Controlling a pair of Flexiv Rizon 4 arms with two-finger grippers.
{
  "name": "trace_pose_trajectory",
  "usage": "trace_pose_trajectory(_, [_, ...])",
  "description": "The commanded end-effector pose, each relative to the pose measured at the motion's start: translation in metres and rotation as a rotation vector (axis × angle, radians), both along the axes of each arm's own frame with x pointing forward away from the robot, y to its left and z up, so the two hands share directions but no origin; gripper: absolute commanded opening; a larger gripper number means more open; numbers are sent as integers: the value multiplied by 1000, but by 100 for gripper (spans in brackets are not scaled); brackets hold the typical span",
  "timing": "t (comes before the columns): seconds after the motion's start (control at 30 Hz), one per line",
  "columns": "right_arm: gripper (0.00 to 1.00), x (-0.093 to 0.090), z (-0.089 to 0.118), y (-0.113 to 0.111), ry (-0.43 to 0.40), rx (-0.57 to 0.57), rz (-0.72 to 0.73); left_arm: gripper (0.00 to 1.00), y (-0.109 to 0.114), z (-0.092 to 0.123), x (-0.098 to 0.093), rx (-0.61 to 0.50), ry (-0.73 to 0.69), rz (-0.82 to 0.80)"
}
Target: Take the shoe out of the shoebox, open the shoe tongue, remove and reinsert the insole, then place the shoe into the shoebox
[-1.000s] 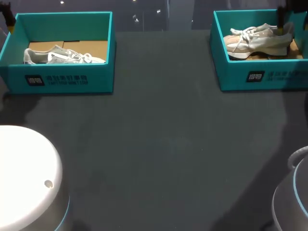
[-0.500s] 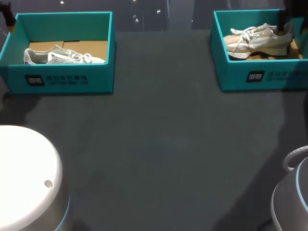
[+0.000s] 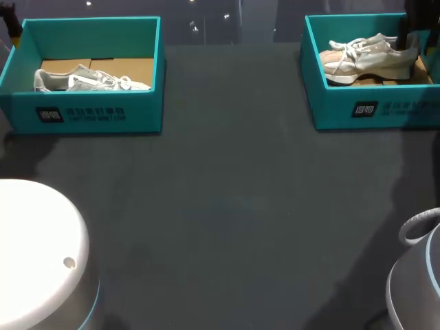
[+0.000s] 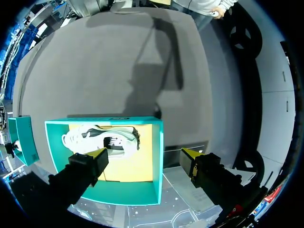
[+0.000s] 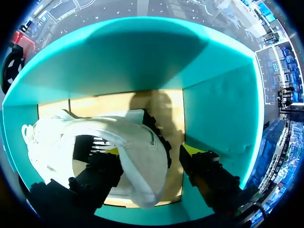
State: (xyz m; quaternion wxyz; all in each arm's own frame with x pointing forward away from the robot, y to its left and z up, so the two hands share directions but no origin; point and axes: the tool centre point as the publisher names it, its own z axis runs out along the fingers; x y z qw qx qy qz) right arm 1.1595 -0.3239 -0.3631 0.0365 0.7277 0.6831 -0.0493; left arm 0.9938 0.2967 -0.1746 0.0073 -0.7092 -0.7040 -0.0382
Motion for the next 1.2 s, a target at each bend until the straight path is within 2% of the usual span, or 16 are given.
trace_pose_trajectory(0.03, [68, 9, -6, -2, 22, 11, -1, 100, 0, 0, 0, 1, 1, -1])
trace_pose_trajectory(0.37, [65, 7, -14, -1, 31, 36, 2, 100, 0, 0, 0, 1, 1, -1])
trace_pose_trajectory(0.43, [62, 6, -15, 0, 33, 38, 1, 100, 0, 0, 0, 1, 1, -1])
trace_pose_trajectory(0.5, [49, 5, -15, 0, 34, 39, 1, 100, 0, 0, 0, 1, 1, -1])
trace_pose_trajectory(0.77, [32, 0, -13, 0, 33, 38, -4, 100, 0, 0, 0, 1, 1, -1])
trace_pose_trajectory(0.83, [20, -1, -12, 0, 32, 37, -6, 100, 0, 0, 0, 1, 1, -1])
trace_pose_trajectory(0.9, [2, -2, -11, 0, 31, 35, -8, 100, 0, 0, 0, 1, 1, -1])
trace_pose_trajectory(0.93, [0, -2, -11, 0, 30, 34, -9, 100, 0, 0, 0, 1, 1, -1])
trace_pose_trajectory(1.2, [0, -6, -6, -2, 19, 33, -14, 100, 0, 0, 0, 1, 1, -1])
